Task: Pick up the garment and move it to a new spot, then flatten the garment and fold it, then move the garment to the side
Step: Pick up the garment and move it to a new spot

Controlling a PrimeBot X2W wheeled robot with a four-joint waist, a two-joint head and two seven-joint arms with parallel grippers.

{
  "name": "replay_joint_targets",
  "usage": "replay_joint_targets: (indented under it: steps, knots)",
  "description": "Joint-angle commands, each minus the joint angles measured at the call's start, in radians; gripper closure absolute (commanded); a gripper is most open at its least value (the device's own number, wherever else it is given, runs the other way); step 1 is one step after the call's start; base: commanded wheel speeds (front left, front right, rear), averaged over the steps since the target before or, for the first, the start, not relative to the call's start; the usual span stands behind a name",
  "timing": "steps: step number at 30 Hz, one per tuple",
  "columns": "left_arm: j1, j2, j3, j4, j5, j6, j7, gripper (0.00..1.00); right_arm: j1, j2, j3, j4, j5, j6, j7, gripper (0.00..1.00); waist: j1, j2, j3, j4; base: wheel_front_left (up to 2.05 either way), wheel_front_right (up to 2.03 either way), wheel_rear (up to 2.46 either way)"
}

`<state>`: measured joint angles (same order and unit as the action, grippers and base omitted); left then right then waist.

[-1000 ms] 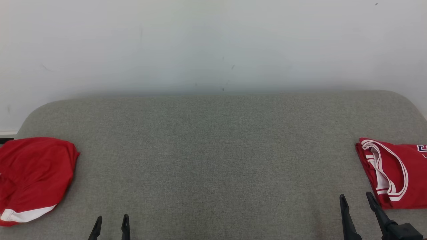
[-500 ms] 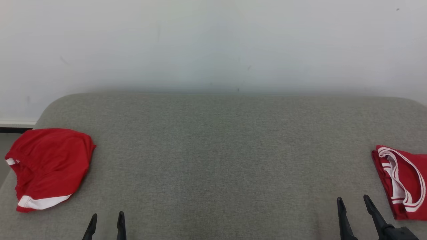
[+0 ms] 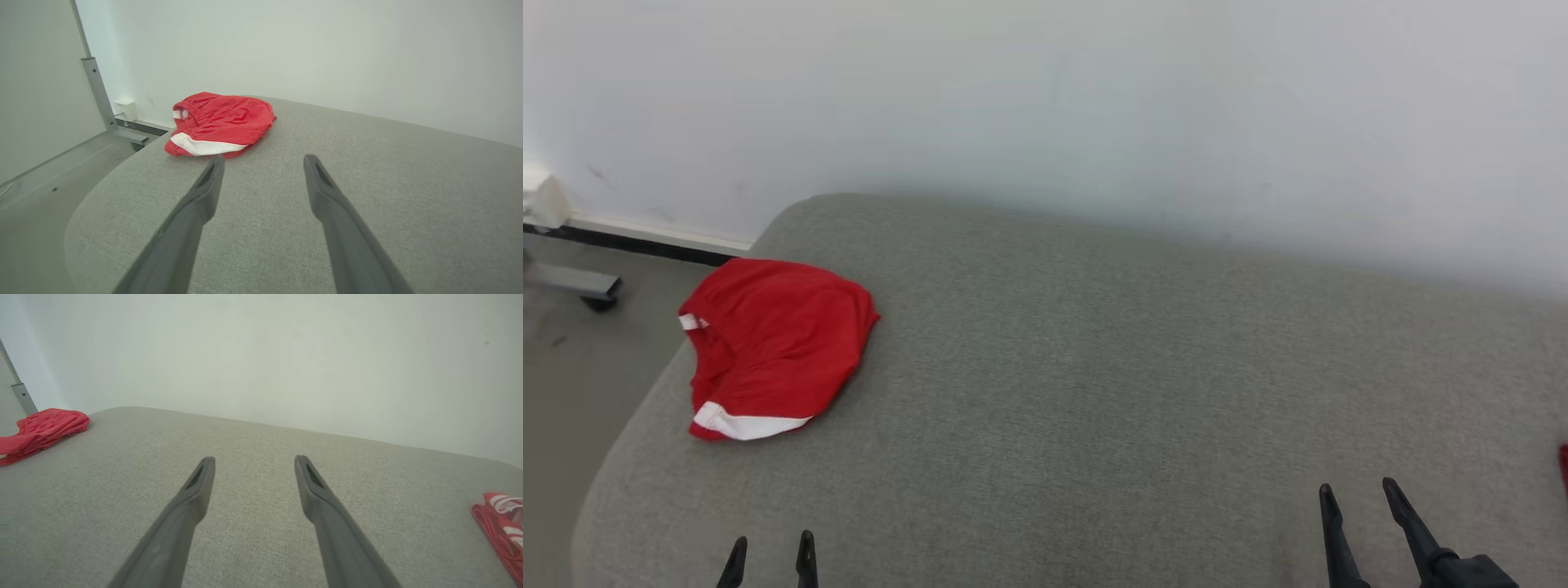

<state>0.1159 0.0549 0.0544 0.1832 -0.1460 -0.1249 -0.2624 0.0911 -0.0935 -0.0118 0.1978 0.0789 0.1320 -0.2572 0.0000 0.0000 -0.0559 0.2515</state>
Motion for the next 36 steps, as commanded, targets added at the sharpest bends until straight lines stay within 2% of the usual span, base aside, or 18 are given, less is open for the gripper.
replay_joint_targets:
  steps: [1,10,18,29,36]
  knots:
    - [0.009,0.007,0.008,-0.002,0.008,-0.007,-0.003,0.0,-0.009,0.005,0.006,0.003,0.003,-0.002,-0.007,0.0,0.0,0.0,-0.012,0.086,0.0,0.0,0.0]
    - [0.018,0.017,0.028,-0.006,0.003,-0.005,-0.003,0.0,-0.018,0.014,0.033,0.015,0.005,-0.002,-0.008,0.0,0.0,0.0,-0.011,0.159,0.0,0.0,0.0]
    - [0.025,0.017,0.043,-0.009,-0.003,-0.005,-0.003,0.0,-0.021,0.018,0.044,0.012,0.006,-0.002,-0.008,0.0,0.0,0.0,-0.001,0.181,0.0,0.0,0.0]
    - [-0.01,0.011,0.073,0.02,-0.024,-0.005,-0.003,0.0,-0.014,0.004,0.042,0.01,0.005,-0.002,-0.009,0.0,0.0,0.0,0.008,0.135,0.0,0.0,0.0]
    - [-0.116,0.061,0.084,0.119,-0.064,-0.005,0.001,0.0,-0.028,-0.021,0.046,-0.013,-0.005,-0.002,0.006,0.0,0.0,0.0,0.046,0.076,0.0,0.0,0.0]
